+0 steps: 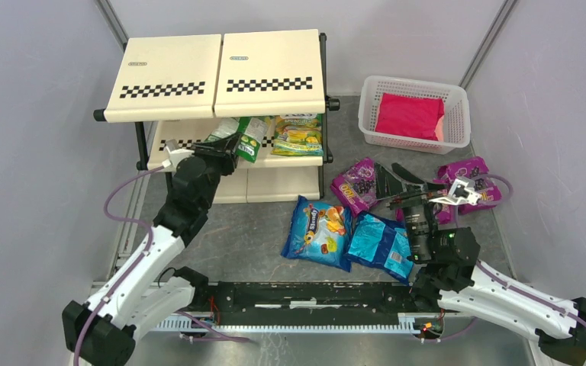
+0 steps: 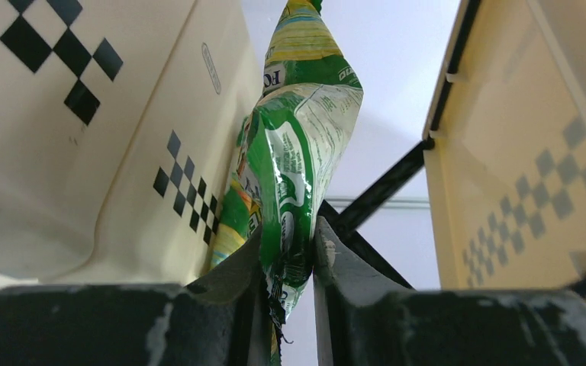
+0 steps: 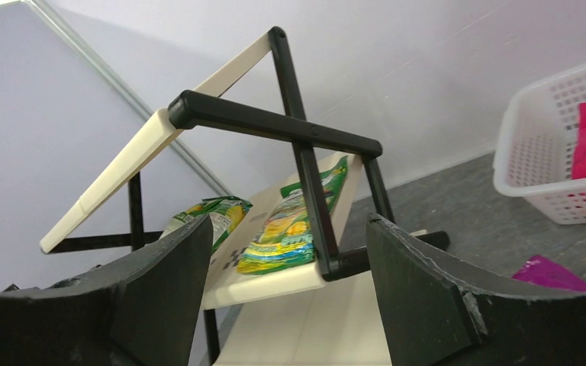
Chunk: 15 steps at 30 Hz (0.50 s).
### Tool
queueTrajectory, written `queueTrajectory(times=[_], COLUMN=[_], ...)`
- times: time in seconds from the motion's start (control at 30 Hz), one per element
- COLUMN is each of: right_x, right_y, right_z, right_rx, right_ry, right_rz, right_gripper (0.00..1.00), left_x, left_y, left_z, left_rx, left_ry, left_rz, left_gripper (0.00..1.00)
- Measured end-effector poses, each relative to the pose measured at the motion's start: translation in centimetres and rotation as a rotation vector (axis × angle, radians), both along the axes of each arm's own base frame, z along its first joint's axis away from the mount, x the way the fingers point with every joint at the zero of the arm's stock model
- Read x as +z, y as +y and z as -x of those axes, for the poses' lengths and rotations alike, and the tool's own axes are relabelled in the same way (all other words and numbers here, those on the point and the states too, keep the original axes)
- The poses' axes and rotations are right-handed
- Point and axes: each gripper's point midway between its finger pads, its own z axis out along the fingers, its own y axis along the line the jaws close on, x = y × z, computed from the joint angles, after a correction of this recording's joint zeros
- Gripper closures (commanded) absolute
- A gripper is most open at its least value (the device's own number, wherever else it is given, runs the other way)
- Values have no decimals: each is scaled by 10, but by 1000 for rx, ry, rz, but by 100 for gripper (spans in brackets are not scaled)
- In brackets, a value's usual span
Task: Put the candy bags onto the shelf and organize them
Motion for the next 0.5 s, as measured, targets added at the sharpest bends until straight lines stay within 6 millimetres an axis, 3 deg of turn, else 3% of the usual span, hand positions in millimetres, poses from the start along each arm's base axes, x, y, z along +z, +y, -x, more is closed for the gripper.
queueTrajectory(times=[0.2,0.5], right_x=[-10,-19], right_y=[-16,-22], right_z=[-1,-4], right_rx=[-69,-114], right_ry=[13,27], right_rz=[27,75], right_gripper=[21,20], left_x=[-15,-38], left_y=[-4,-5], left_z=[-23,-49], left_rx=[35,93], left_ry=[55,112], left_rz=[-32,-67], left_gripper=[80,79])
